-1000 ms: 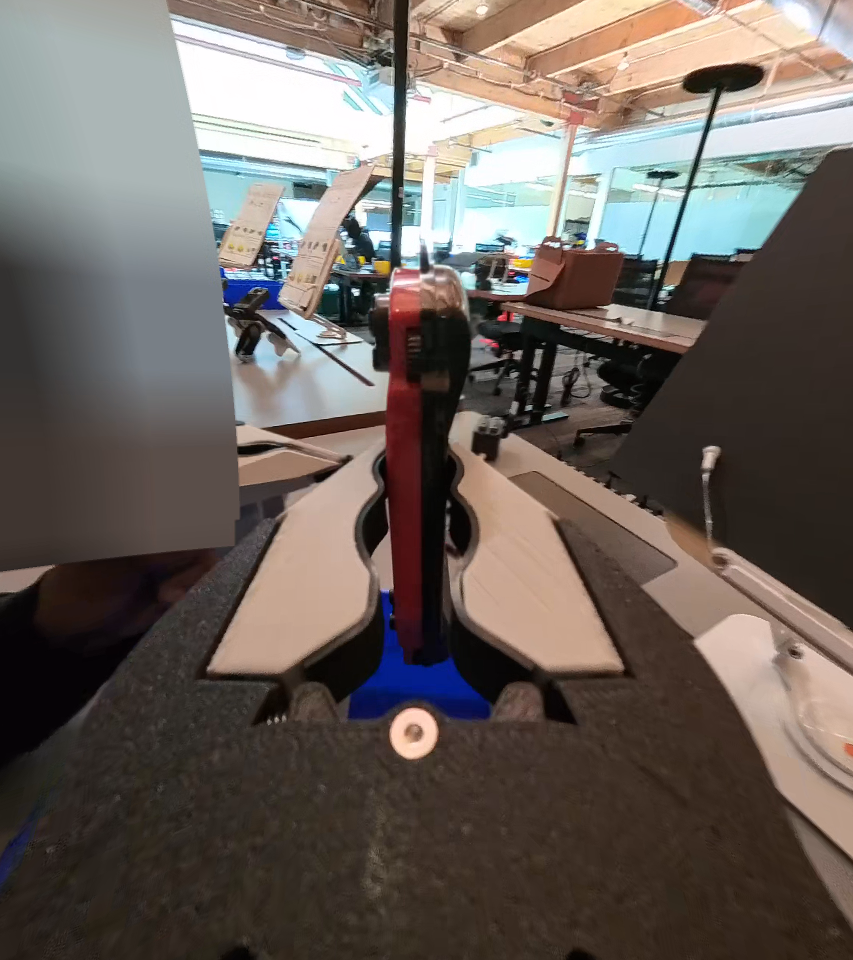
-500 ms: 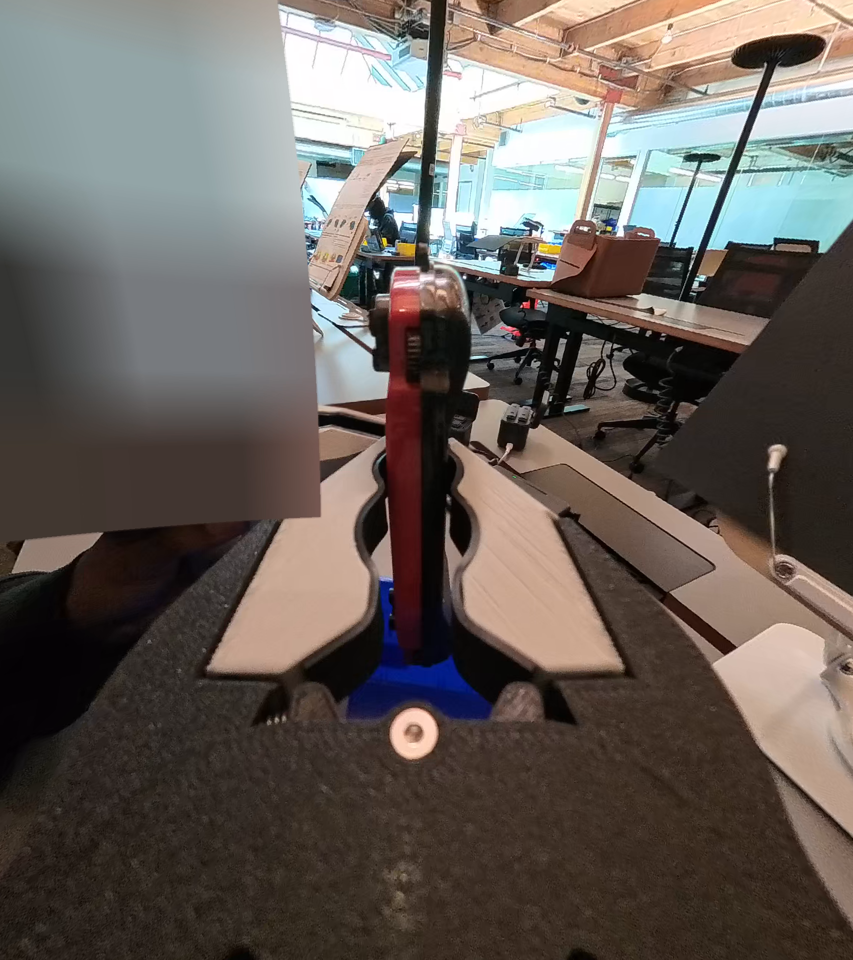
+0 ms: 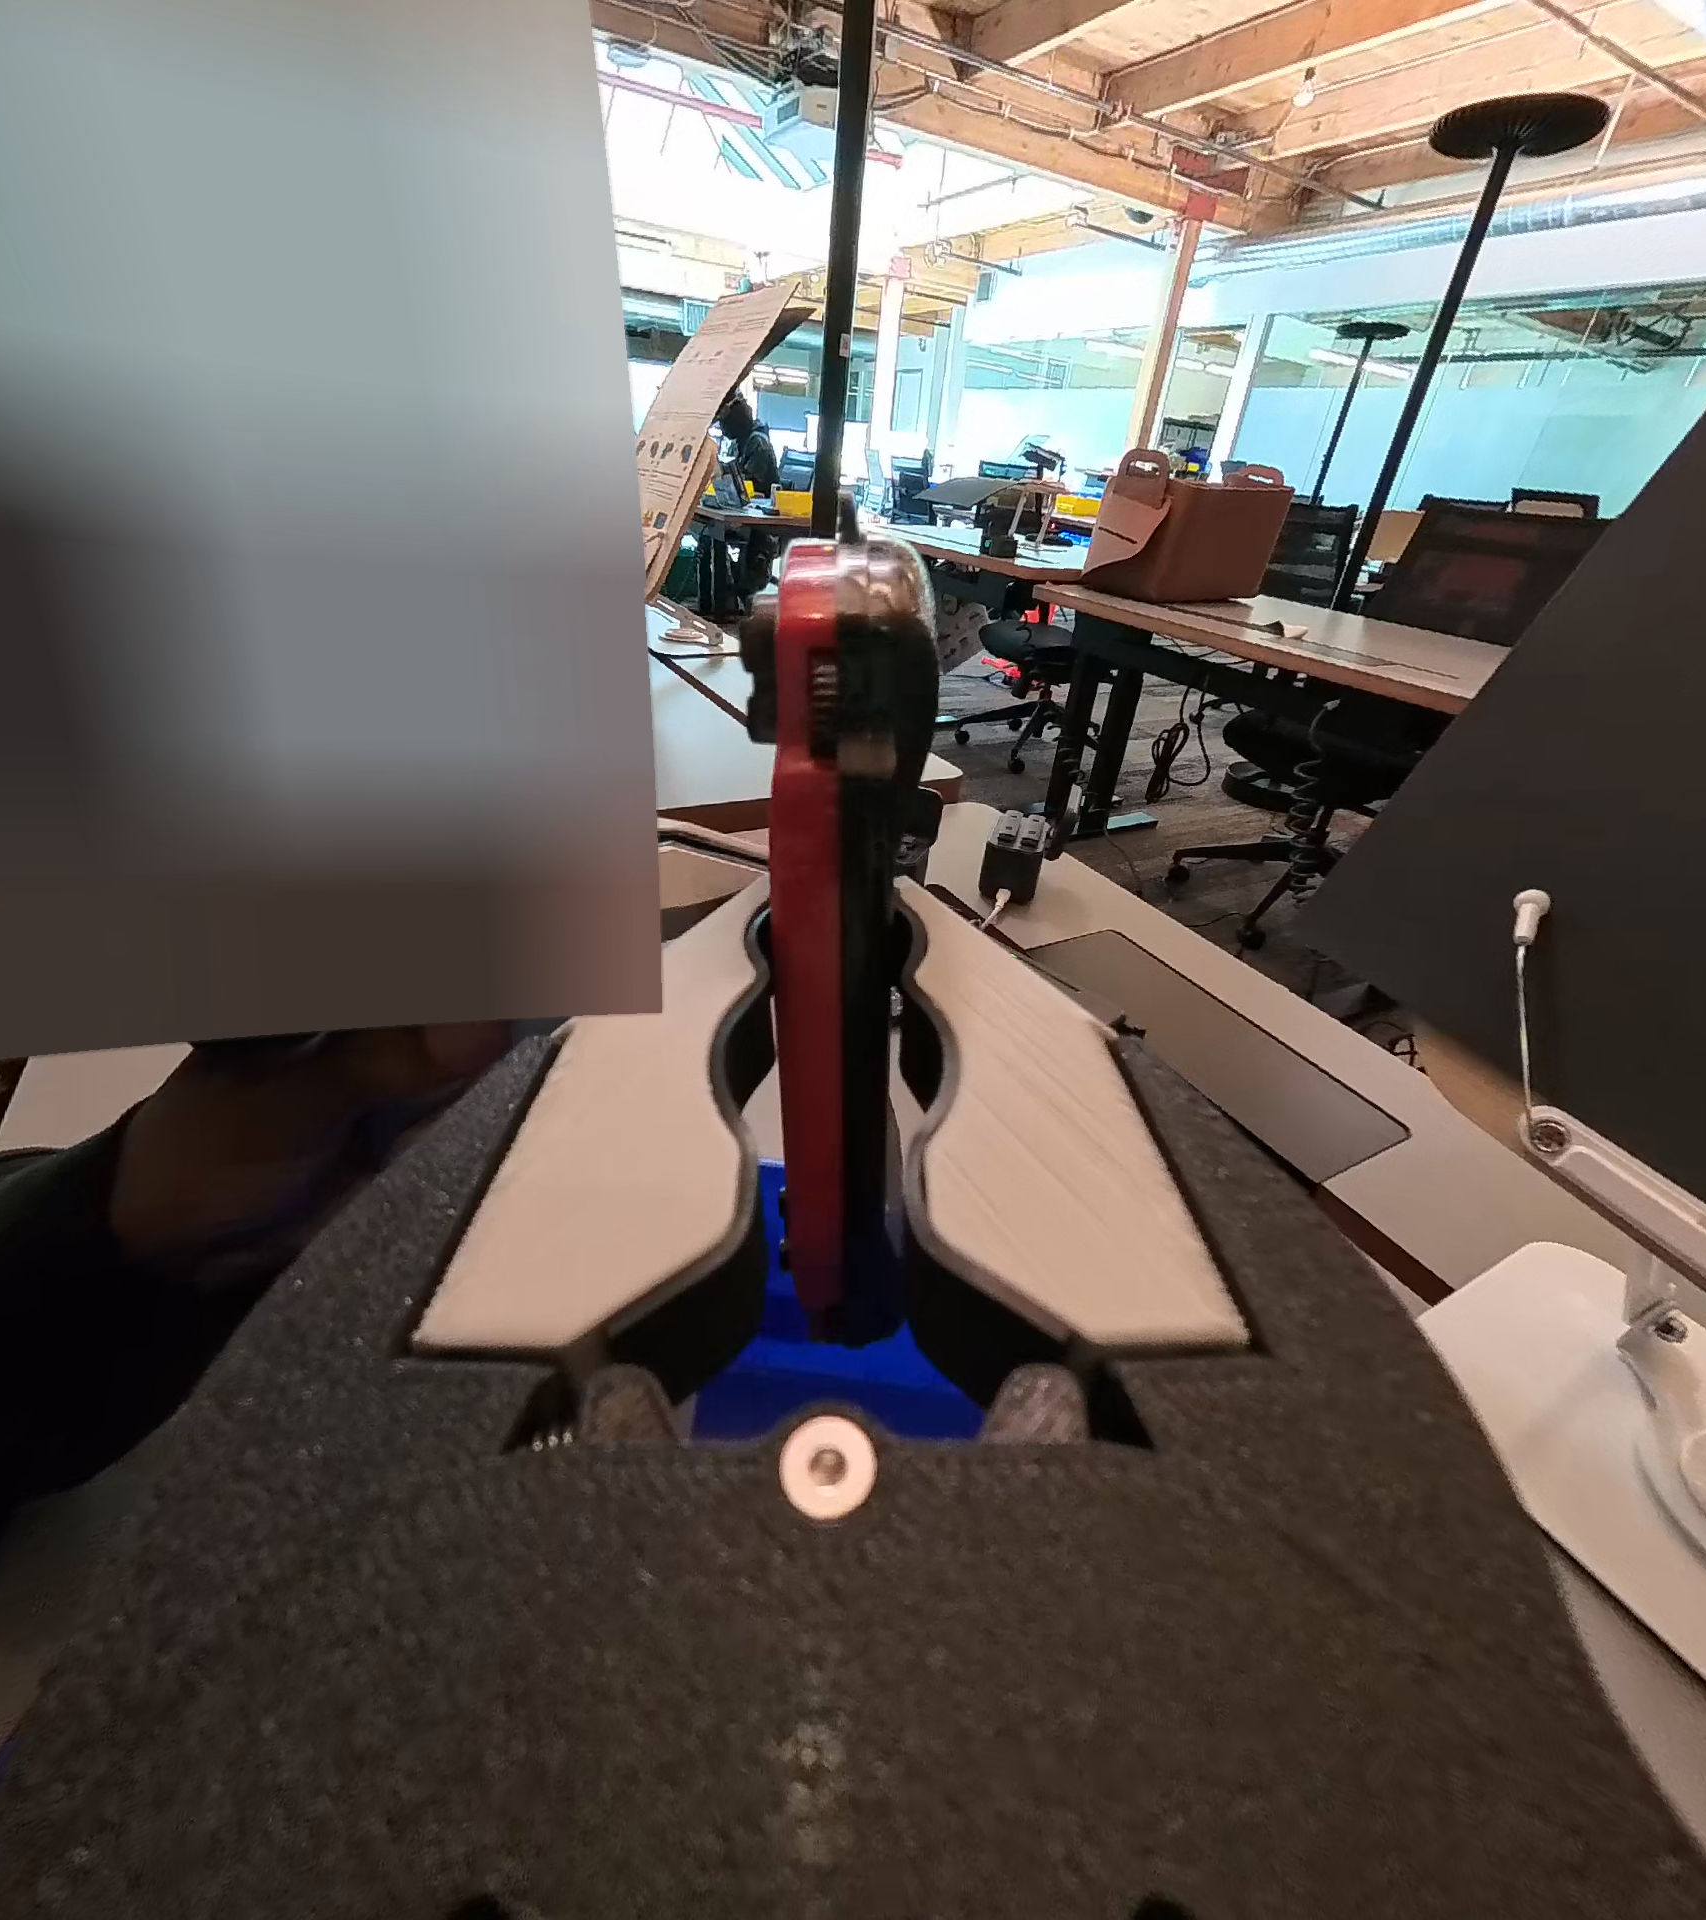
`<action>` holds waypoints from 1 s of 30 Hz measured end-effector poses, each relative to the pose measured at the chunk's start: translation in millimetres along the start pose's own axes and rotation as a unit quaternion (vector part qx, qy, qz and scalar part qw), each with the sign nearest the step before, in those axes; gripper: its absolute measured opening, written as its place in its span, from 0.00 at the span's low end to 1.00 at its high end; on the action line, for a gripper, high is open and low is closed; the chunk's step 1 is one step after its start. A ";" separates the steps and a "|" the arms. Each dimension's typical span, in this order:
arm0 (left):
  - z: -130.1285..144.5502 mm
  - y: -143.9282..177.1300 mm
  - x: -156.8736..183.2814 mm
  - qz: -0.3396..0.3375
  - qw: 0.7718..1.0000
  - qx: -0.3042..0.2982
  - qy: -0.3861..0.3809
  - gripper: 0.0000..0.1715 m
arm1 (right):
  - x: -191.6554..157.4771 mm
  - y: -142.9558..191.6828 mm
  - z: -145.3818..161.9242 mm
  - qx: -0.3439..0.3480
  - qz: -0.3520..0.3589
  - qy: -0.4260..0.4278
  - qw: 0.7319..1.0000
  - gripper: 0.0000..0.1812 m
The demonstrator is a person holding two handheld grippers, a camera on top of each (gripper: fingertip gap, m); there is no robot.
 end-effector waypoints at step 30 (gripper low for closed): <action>18.1 -2.0 -1.1 -0.031 0.982 -0.087 -0.164 0.00 | 5.9 -3.7 16.6 -0.052 -0.010 -0.023 0.998 0.09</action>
Point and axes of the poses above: each gripper's, where its closed fingertips meet, y back along the fingers, z out of its underside, x = y × z across the jaws, the point moved 1 cm from there along y, back along the fingers, and after that the axes turned 7 degrees about y, right-handed, at the moved point
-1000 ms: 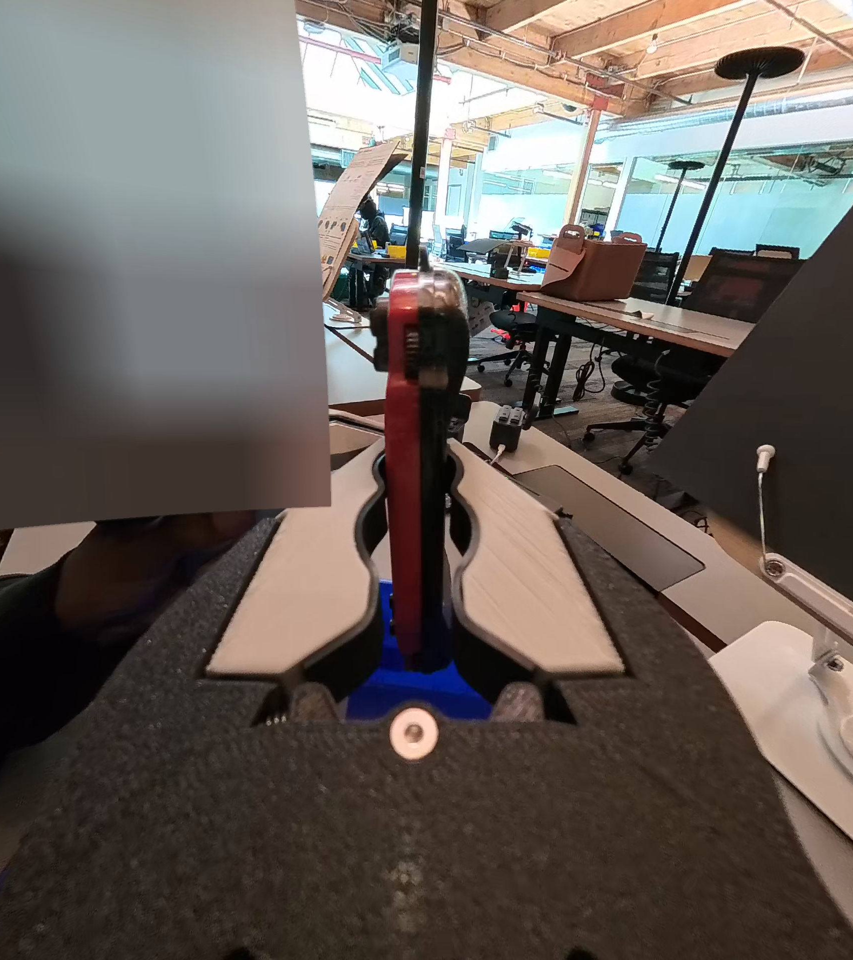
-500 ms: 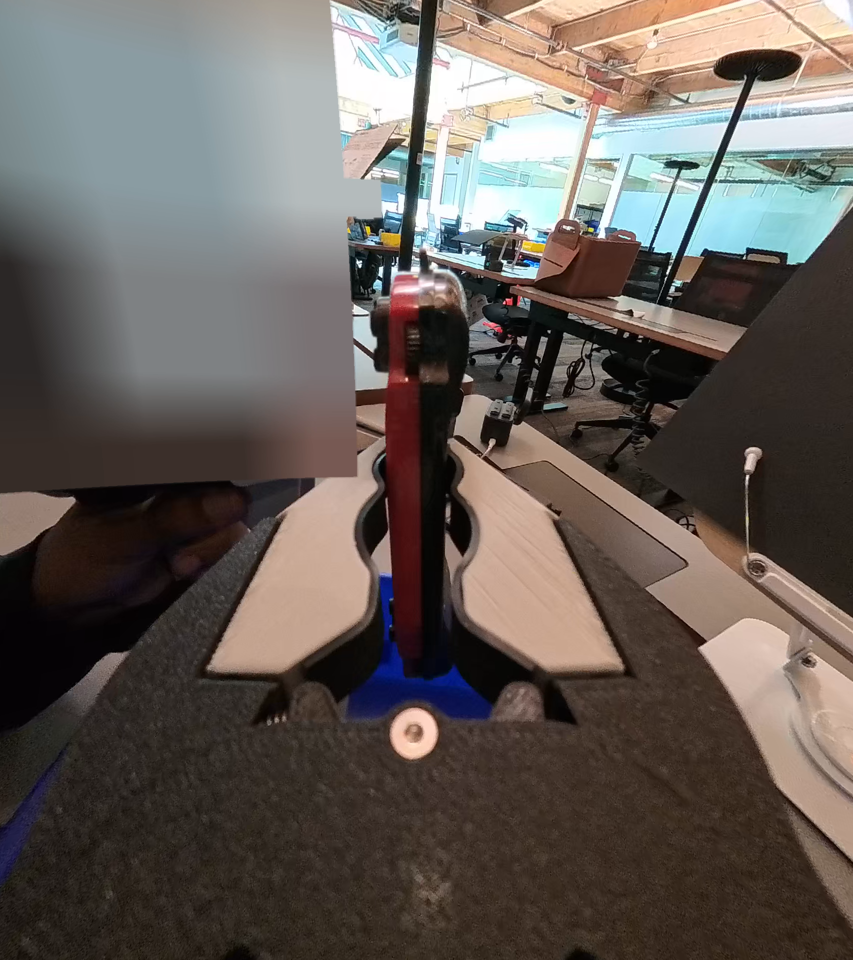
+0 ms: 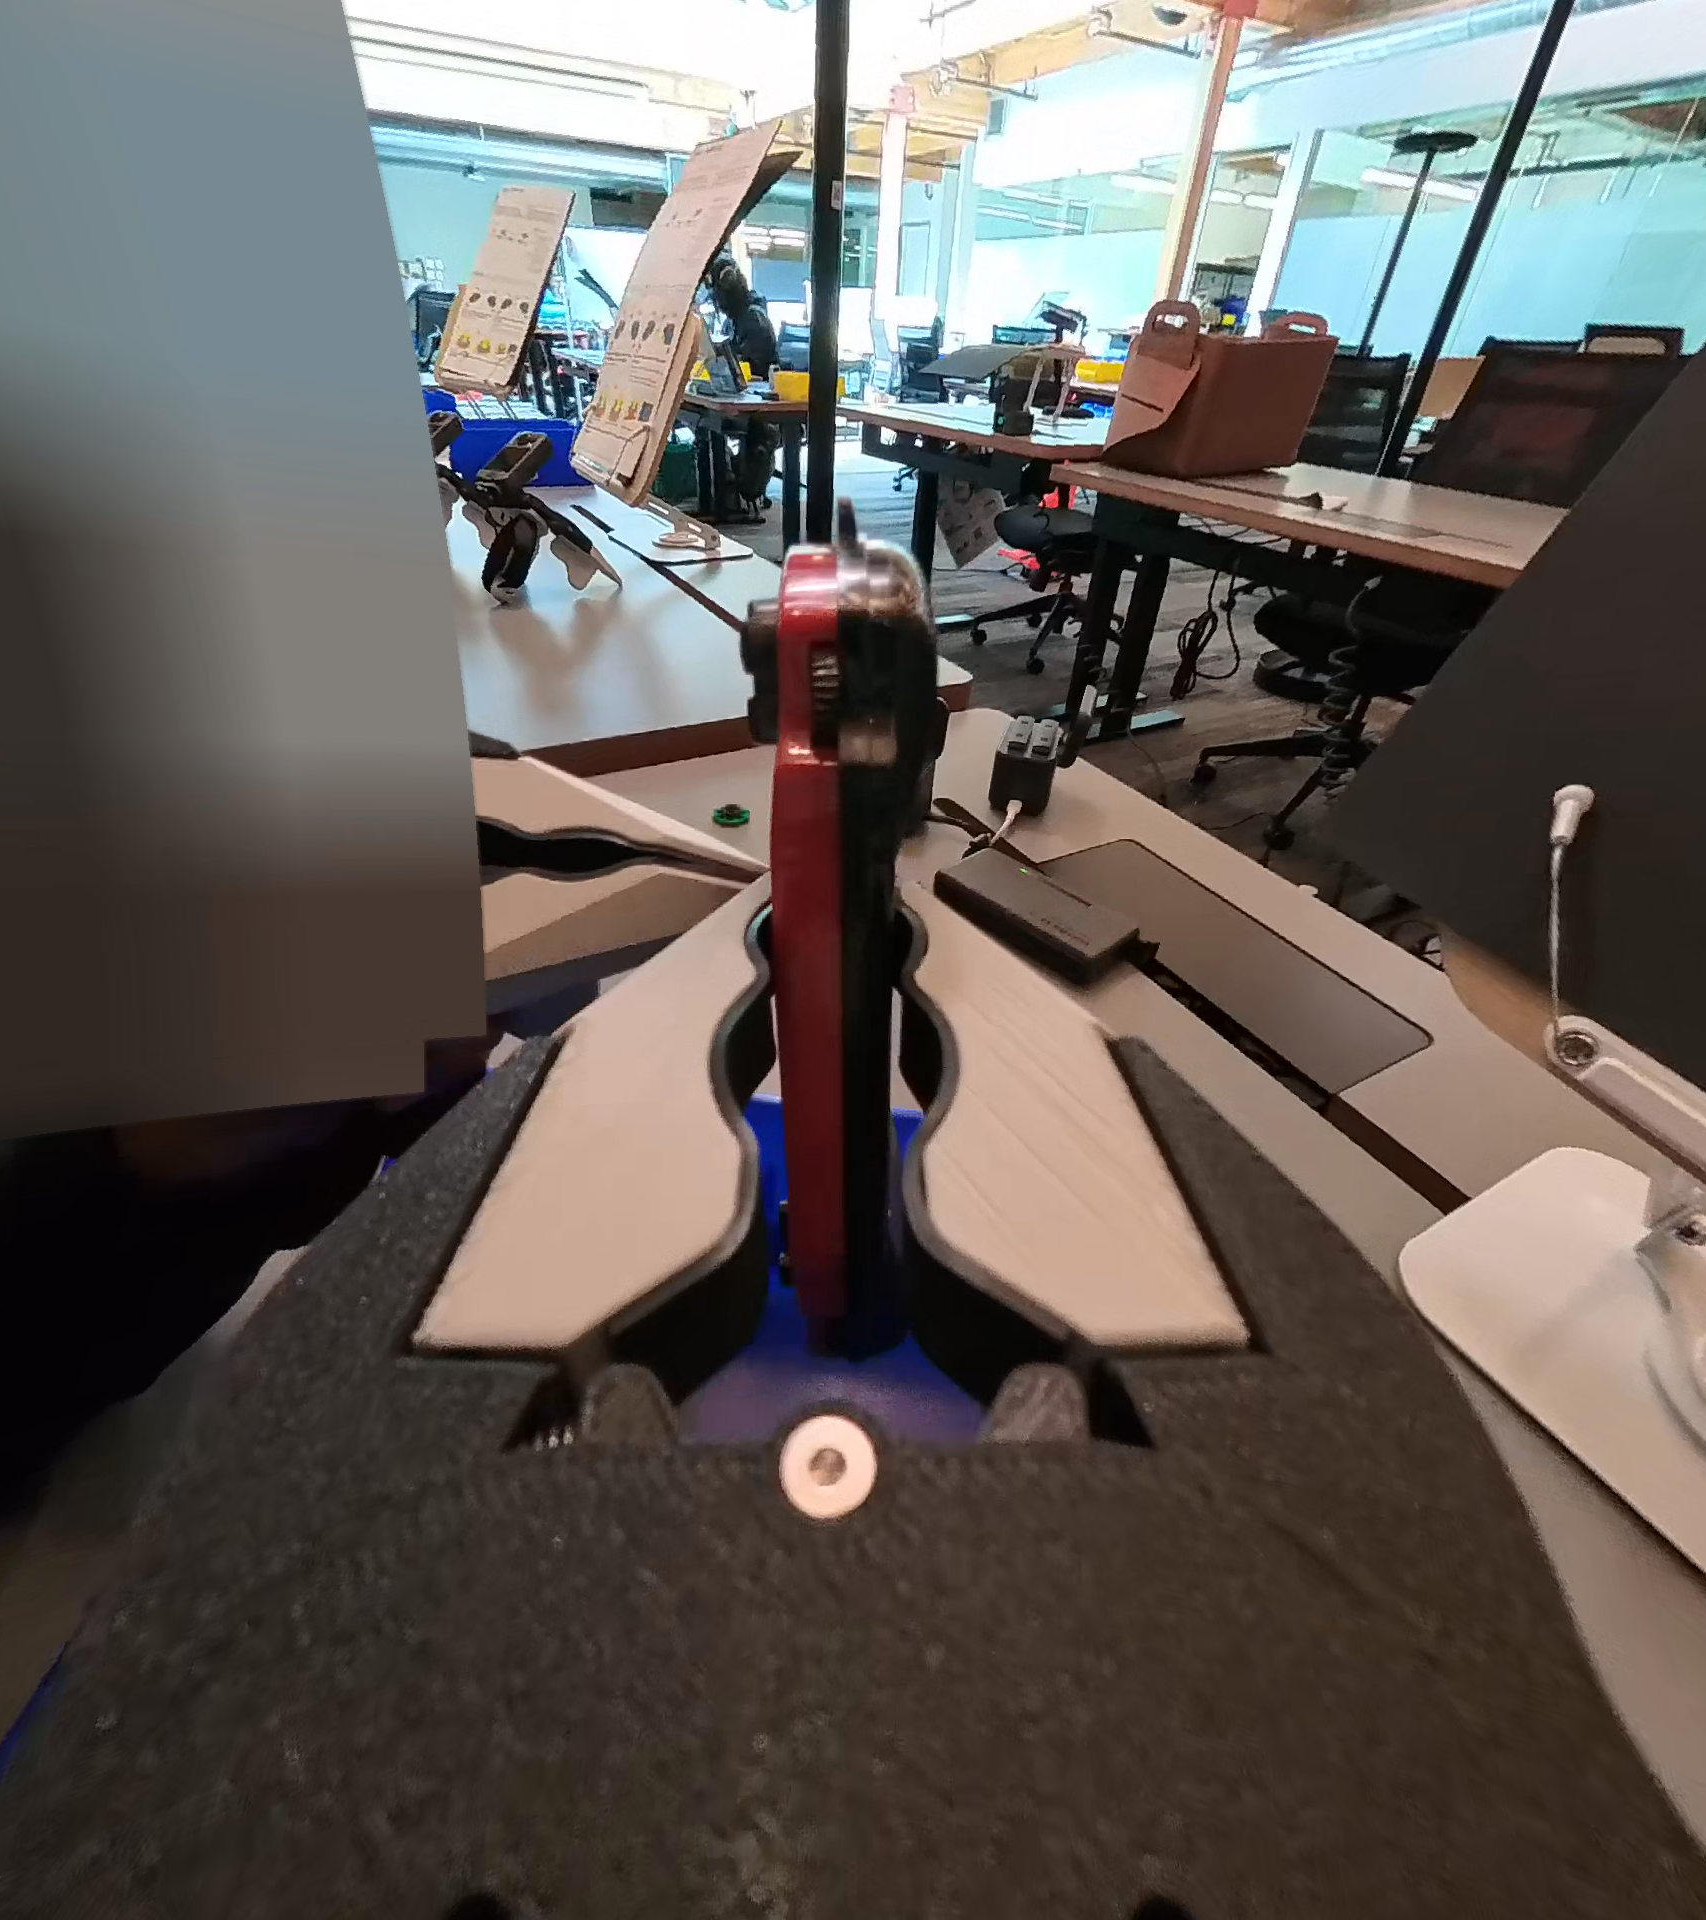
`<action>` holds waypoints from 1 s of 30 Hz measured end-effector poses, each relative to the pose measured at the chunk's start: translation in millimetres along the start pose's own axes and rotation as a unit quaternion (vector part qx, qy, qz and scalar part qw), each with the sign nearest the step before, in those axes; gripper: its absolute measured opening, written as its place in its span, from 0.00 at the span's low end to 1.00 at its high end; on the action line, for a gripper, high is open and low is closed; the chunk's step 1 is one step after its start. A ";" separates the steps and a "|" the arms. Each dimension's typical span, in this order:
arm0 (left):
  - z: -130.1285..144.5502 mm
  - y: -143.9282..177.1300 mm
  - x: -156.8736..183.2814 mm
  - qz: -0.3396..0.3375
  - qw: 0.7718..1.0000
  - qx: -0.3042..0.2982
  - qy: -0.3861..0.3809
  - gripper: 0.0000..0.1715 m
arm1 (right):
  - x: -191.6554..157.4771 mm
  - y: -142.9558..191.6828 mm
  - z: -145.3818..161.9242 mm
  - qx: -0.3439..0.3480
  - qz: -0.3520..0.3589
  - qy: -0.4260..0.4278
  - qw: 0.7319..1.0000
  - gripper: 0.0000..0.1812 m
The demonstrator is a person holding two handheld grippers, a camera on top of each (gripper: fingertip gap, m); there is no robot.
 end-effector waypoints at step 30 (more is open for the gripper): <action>4.3 -2.8 8.2 0.121 0.971 0.055 0.197 0.13 | 30.2 16.6 -13.1 0.063 -0.030 -0.129 0.989 0.09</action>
Point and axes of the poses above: each gripper's, where its closed fingertips meet, y back along the fingers, z out of its underside, x = y × z across the jaws, the point moved 1 cm from there along y, back along the fingers, and after that the axes turned 7 degrees about y, right-handed, at the moved point
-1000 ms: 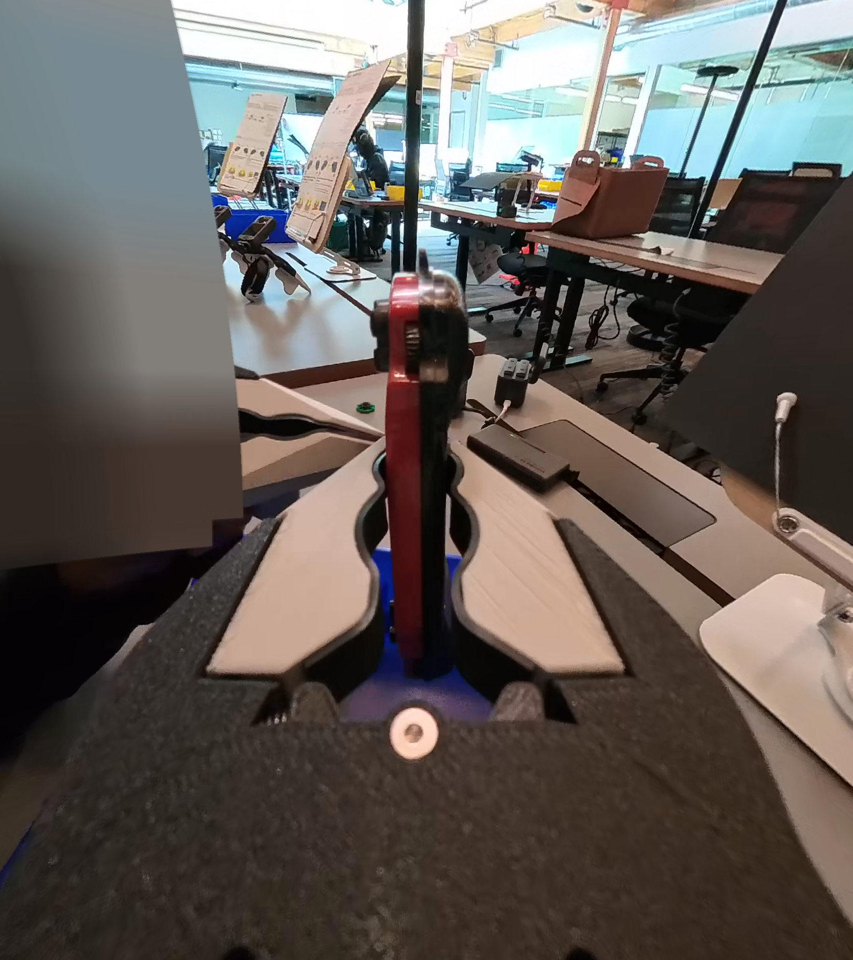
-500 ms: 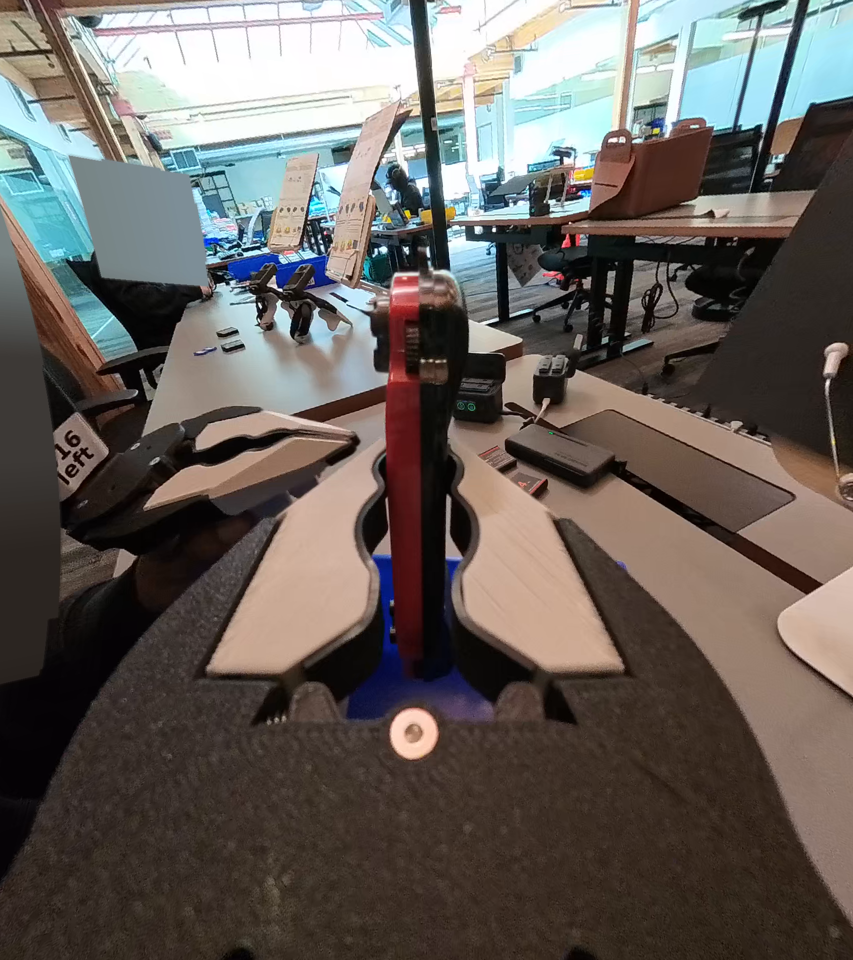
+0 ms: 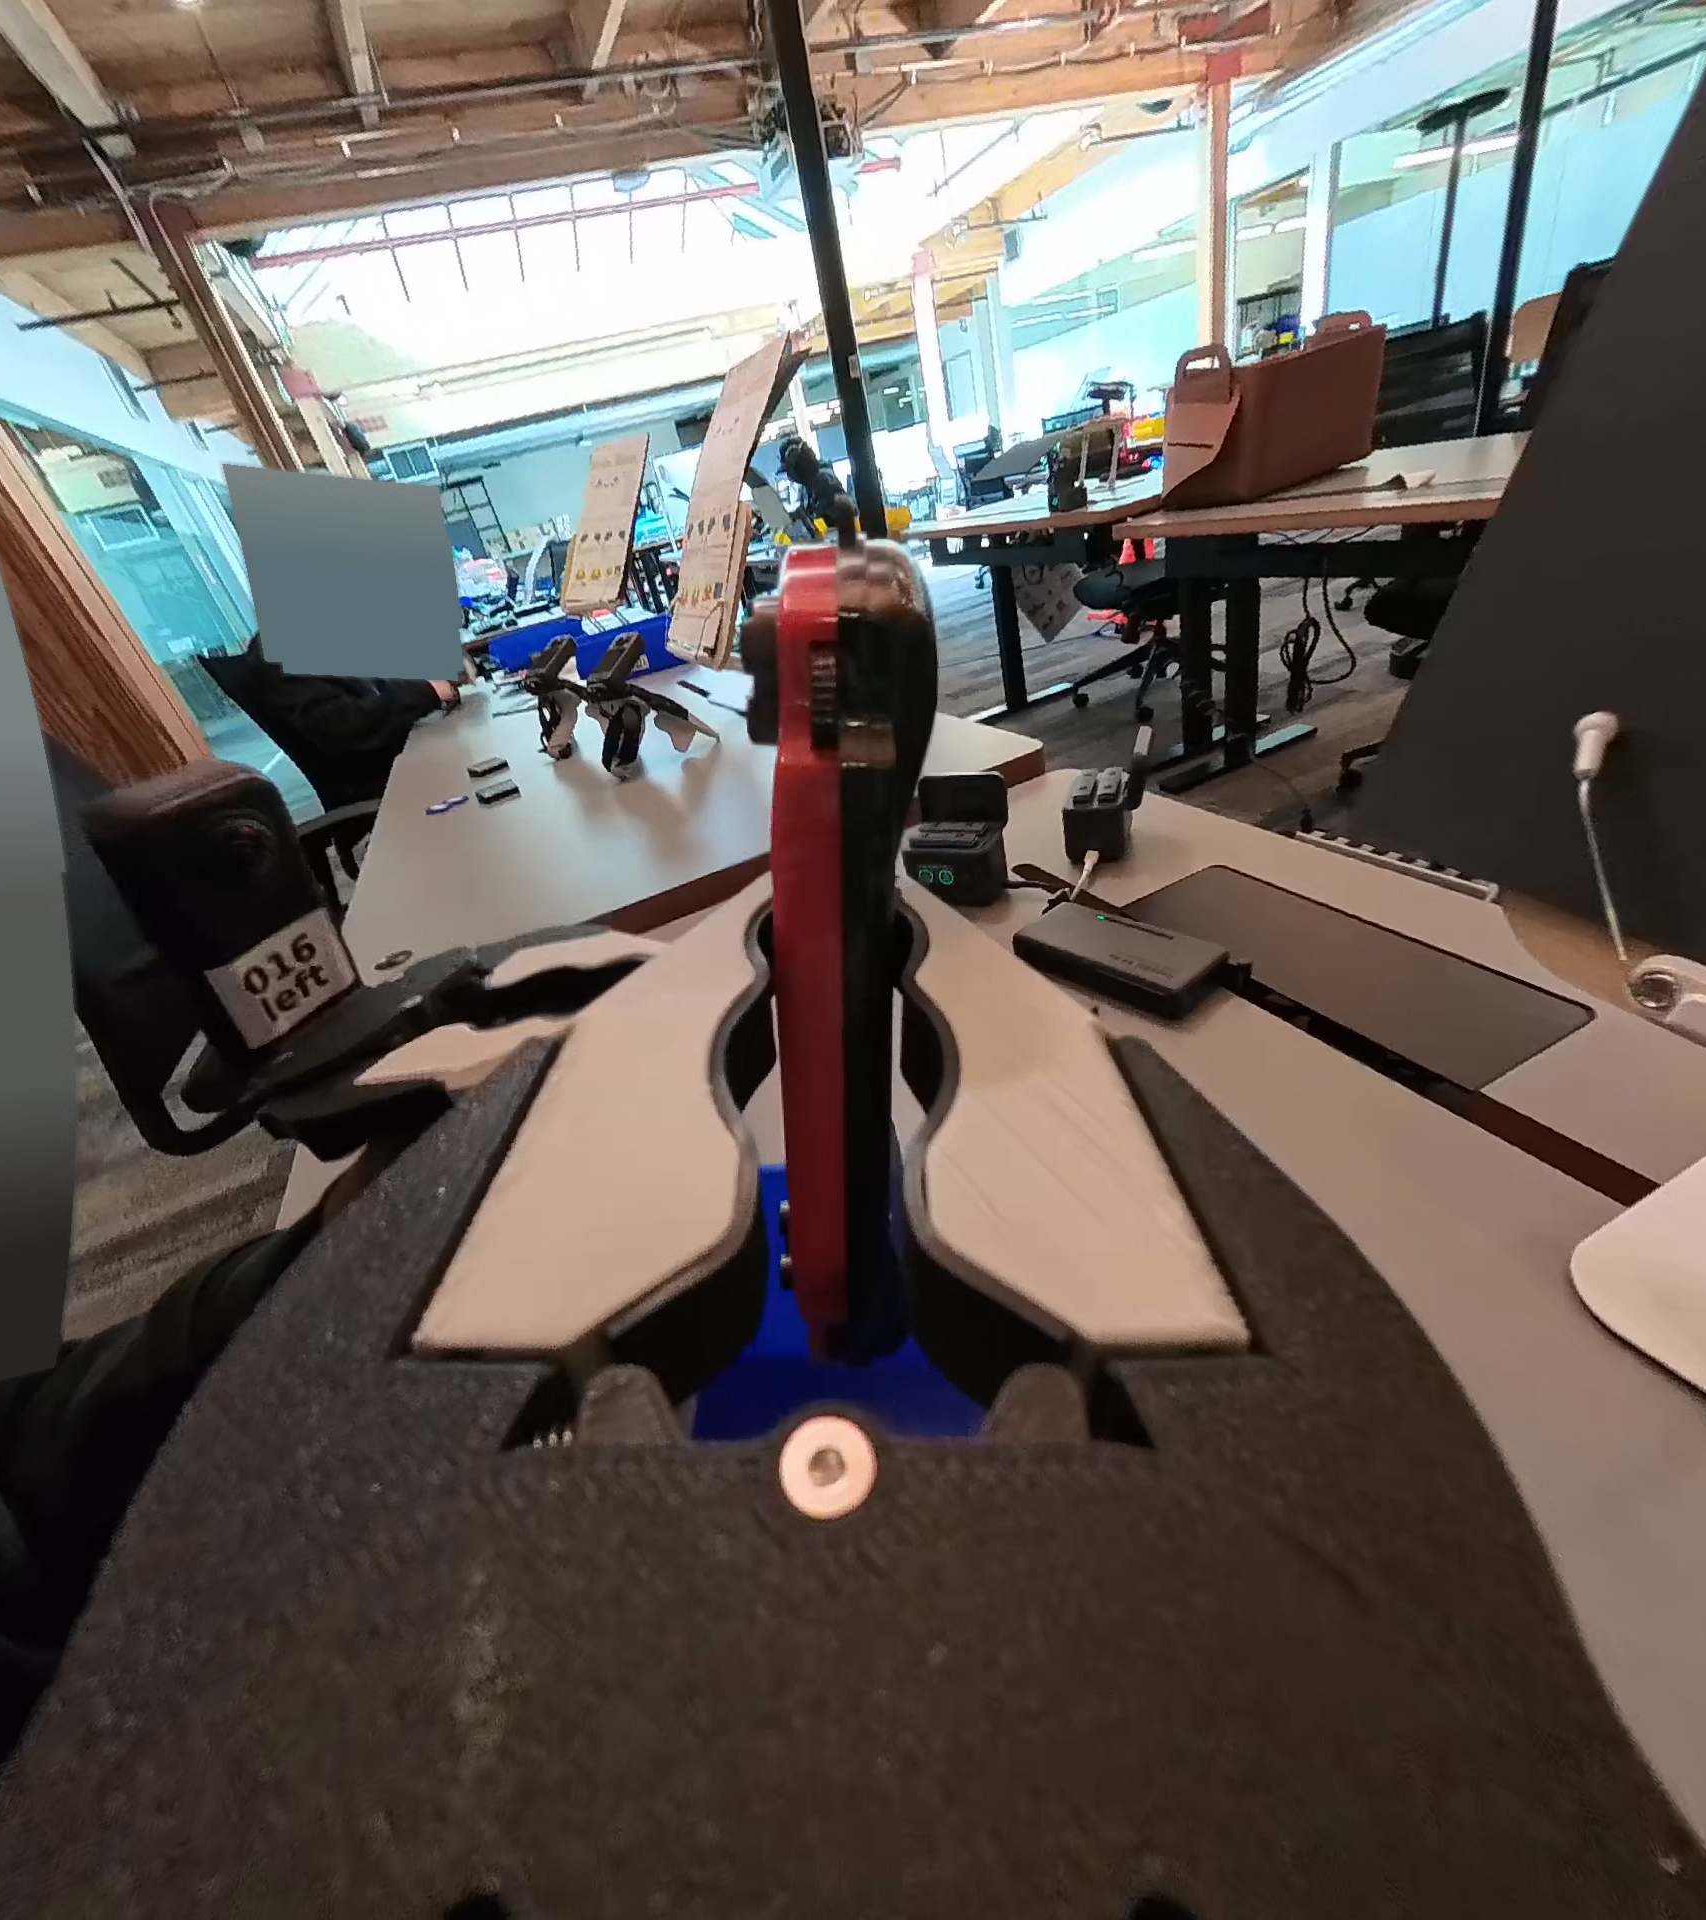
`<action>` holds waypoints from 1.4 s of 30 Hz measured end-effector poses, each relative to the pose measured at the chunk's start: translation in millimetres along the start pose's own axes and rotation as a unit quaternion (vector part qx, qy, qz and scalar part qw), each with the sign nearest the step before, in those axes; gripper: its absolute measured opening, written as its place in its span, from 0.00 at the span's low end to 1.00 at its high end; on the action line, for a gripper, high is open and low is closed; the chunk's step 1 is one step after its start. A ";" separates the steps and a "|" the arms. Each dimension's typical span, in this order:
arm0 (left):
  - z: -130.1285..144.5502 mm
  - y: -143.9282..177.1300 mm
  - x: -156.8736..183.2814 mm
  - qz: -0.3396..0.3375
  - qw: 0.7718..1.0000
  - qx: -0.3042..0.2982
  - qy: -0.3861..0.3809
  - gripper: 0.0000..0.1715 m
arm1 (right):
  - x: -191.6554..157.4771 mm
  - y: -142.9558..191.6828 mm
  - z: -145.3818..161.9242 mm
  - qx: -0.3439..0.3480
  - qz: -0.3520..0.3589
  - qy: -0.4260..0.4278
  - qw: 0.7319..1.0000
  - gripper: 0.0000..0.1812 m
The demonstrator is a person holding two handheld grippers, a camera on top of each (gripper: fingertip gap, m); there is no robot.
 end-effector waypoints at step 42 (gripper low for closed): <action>27.3 -11.3 12.5 0.018 0.963 0.035 0.268 0.12 | -25.0 2.7 -19.0 0.144 0.142 0.146 0.968 0.09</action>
Point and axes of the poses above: each gripper's, where its closed fingertips meet, y back along the fingers, z out of its underside, x = y × z across the jaws, the point moved 1 cm from there along y, back along the fingers, and after that the axes turned 7 degrees about y, right-handed, at the moved point
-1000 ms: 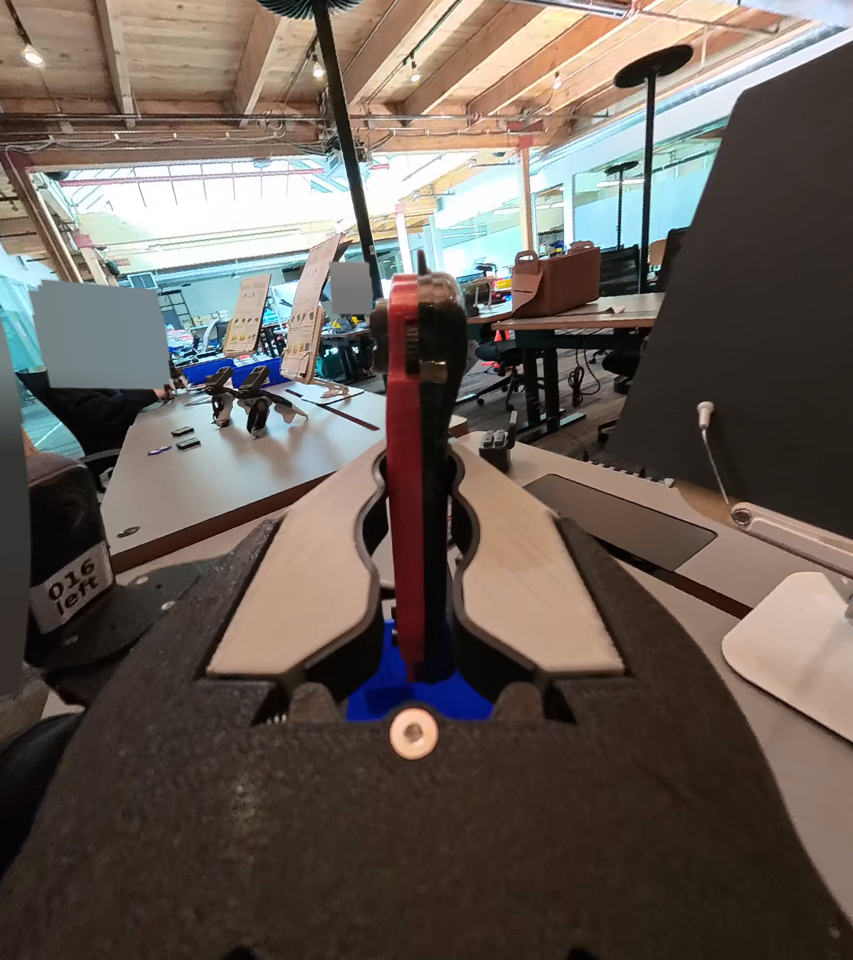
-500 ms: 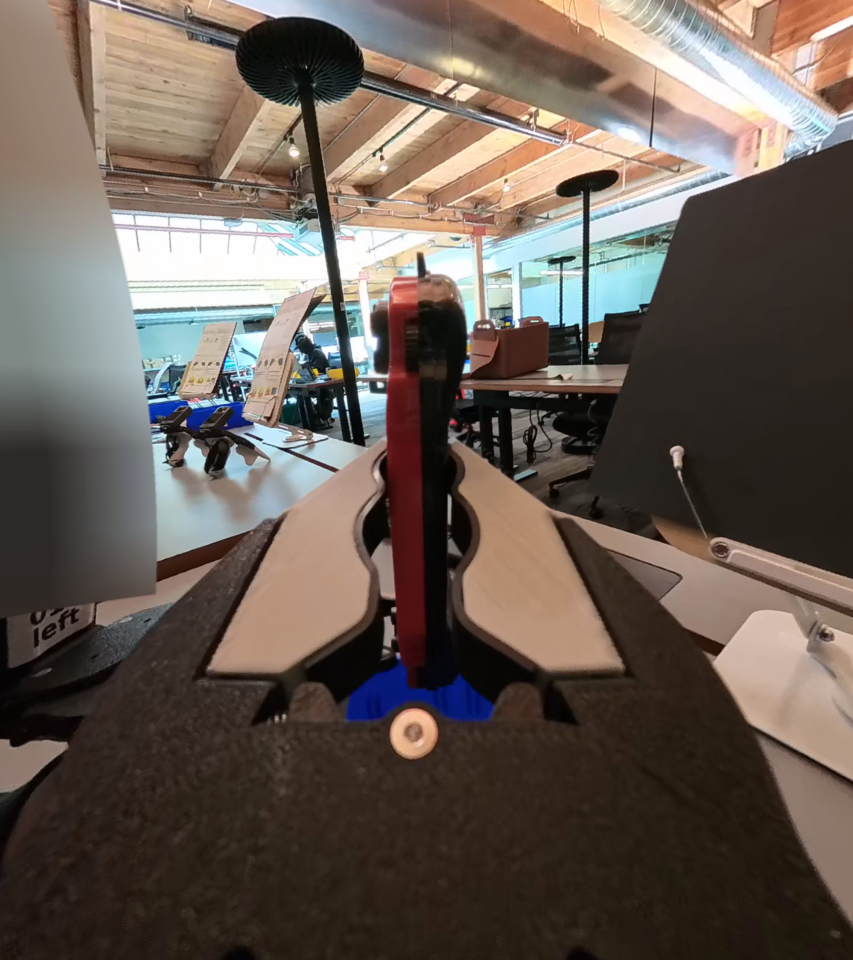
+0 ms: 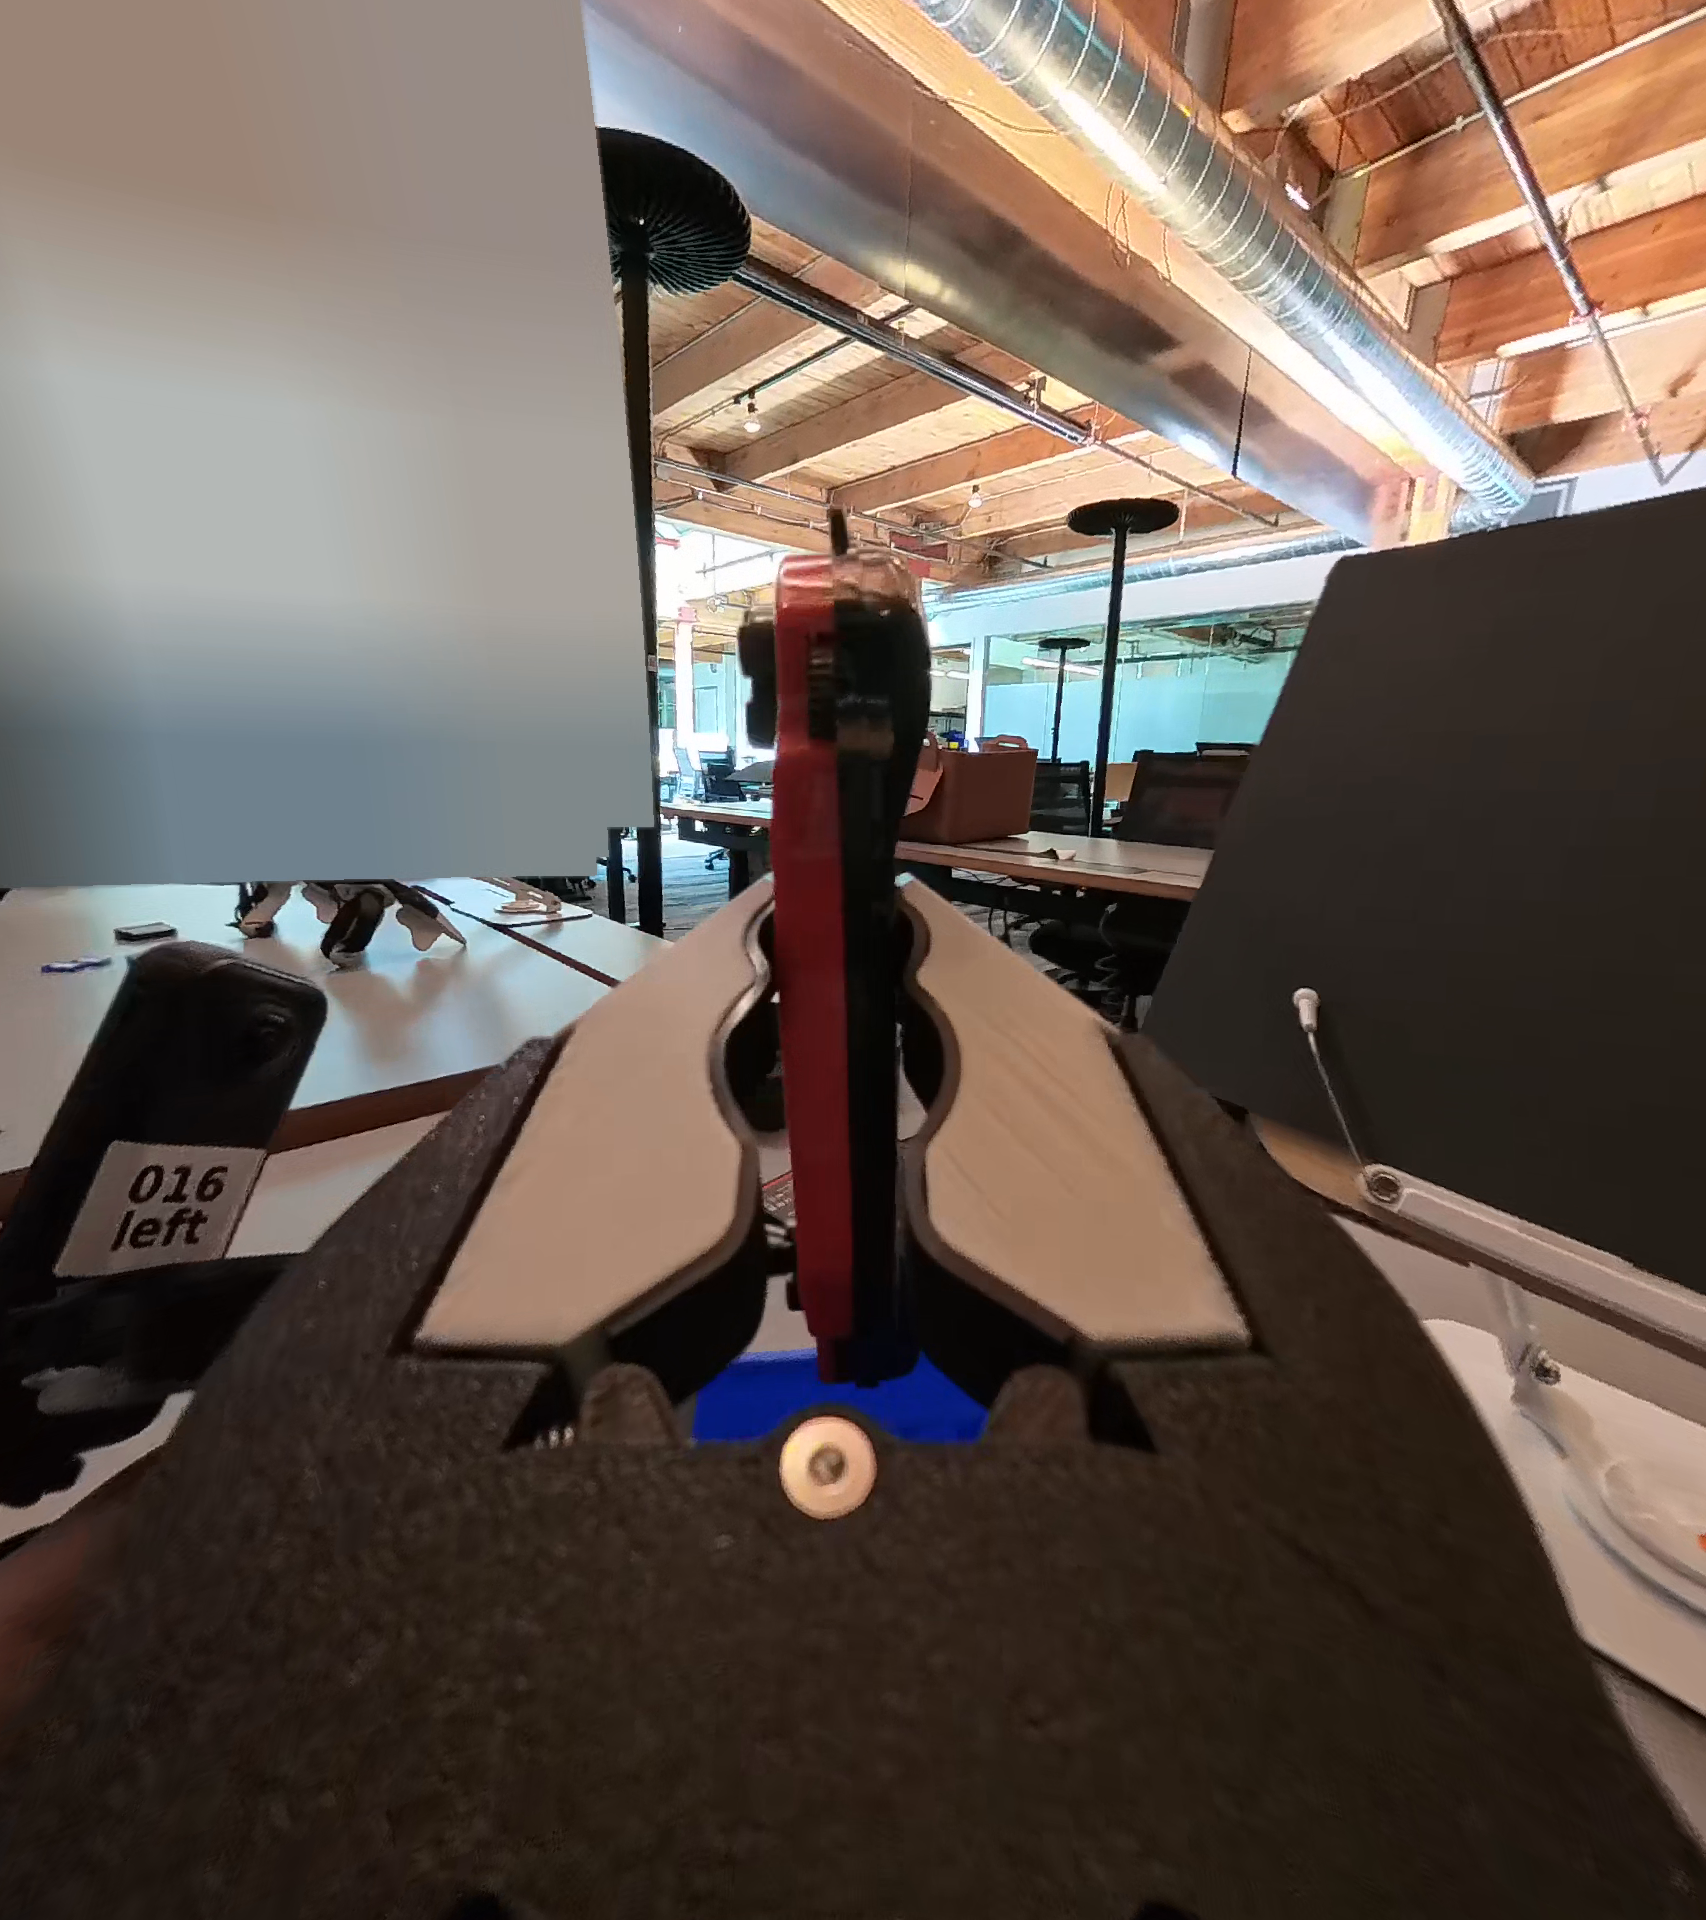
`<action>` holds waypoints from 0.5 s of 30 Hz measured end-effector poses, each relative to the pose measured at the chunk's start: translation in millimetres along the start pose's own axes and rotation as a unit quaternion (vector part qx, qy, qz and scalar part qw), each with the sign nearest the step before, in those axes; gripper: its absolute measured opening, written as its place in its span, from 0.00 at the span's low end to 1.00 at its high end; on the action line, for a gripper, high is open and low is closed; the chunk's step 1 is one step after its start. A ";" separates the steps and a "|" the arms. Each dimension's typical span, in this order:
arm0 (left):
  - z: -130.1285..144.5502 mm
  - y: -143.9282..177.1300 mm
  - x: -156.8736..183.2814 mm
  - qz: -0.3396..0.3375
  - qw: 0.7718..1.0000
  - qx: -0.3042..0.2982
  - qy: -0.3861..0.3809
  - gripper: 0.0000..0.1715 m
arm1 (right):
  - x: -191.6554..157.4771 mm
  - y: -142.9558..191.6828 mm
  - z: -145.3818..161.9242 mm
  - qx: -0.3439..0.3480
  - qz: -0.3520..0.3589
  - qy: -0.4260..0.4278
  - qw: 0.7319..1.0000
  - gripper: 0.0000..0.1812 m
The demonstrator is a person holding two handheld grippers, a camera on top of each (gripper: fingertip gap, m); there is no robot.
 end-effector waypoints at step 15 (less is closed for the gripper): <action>3.9 -0.6 1.4 0.028 0.998 -0.011 0.047 0.10 | -14.8 2.1 -0.5 0.015 0.018 0.049 0.999 0.10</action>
Point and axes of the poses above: each gripper's, where its closed fingertips meet, y back along the fingers, z out of its underside, x = y × z across the jaws, the point moved 1 cm from there along y, back along the fingers, and after that the axes turned 7 degrees about y, right-handed, at the moved point
